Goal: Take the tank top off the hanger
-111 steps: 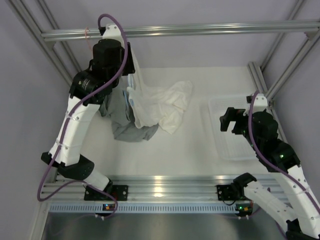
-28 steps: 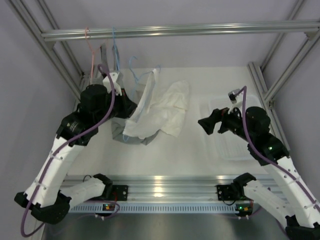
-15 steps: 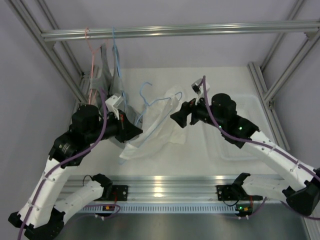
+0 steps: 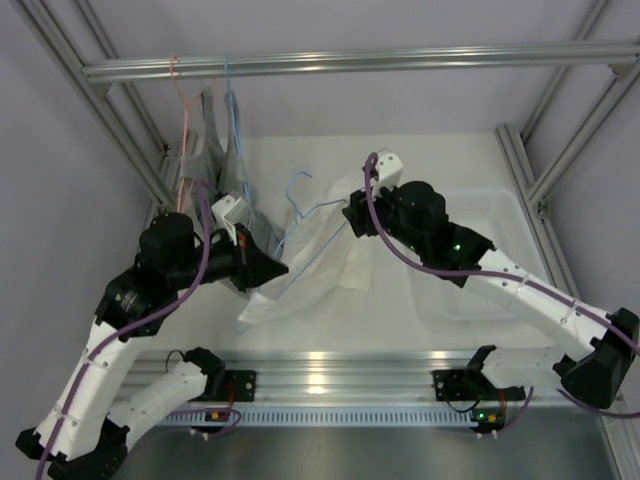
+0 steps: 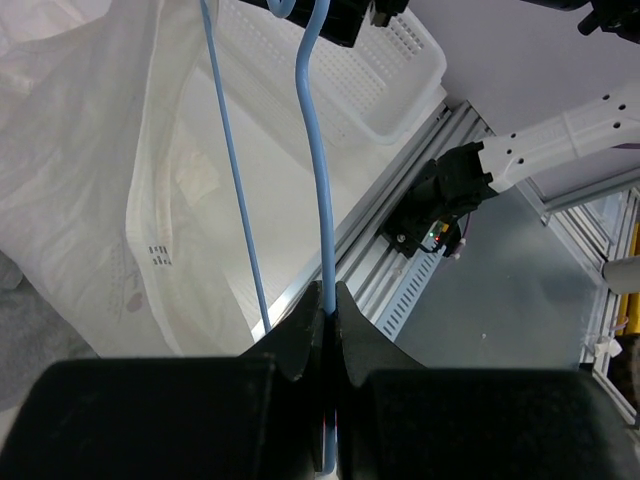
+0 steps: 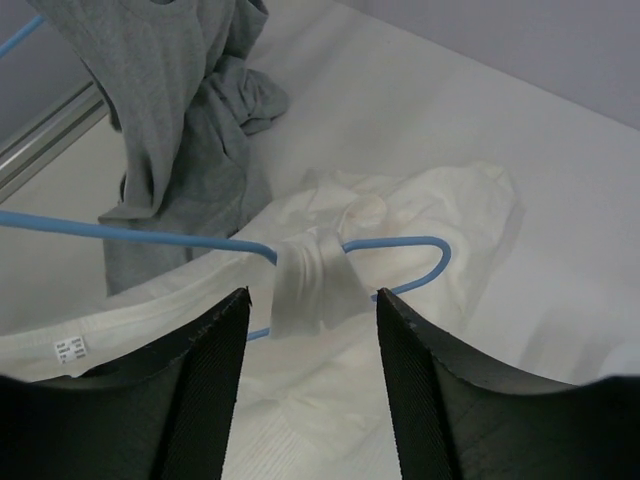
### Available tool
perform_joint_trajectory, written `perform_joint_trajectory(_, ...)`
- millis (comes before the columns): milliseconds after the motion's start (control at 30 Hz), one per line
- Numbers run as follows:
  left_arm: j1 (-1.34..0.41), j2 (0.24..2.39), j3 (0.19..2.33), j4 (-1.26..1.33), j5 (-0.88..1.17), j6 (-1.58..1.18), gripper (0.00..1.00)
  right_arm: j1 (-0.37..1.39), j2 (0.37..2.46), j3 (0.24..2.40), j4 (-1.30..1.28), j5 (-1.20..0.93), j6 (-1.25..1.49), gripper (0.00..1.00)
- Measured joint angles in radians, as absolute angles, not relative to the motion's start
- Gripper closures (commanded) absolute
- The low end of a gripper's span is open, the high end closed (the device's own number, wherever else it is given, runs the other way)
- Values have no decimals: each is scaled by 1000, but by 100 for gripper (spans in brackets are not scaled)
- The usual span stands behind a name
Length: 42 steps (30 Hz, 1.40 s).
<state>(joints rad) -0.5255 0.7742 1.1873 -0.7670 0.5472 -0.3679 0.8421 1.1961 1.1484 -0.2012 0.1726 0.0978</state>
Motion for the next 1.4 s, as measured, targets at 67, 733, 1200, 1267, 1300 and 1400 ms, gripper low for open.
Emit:
perform_joint_trajectory(67, -525, 772, 1187, -763, 559, -368, 100, 842, 1213, 1160, -199, 176, 89, 52)
perform_joint_trajectory(733, -525, 759, 1189, -764, 568, -334, 100, 841, 1240, 1162, -196, 239, 84, 100)
perform_joint_trajectory(1200, -525, 661, 1155, -807, 574, -236, 100, 647, 1193, 1180, -199, 239, 102, 100)
perform_joint_trajectory(1267, -525, 659, 1156, -813, 569, -236, 100, 634, 1195, 1180, -199, 226, 109, 100)
perform_joint_trajectory(1300, -525, 656, 1157, -815, 567, -236, 100, 629, 1199, 1180, -198, 220, 115, 100)
perform_joint_trajectory(1400, -525, 646, 1174, -815, 546, -239, 100, 624, 1211, 1175, -194, 184, 134, 100)
